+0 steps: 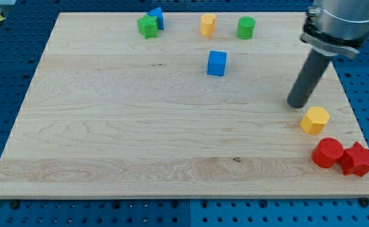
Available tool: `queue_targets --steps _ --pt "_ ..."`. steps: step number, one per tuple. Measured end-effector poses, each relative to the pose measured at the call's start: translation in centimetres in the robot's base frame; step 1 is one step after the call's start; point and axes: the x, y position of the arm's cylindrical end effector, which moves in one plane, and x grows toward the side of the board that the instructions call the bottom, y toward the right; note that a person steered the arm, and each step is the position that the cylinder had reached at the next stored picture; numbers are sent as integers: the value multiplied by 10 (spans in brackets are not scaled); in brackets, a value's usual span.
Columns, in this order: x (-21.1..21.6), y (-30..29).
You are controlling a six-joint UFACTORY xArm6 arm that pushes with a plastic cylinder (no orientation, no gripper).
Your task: Push yellow hexagon closer to the red blocks
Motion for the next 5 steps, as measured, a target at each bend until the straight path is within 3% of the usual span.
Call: queue_targets --steps 1,3,5 --pt "10 -15" --pt "41 30" --pt "19 58"
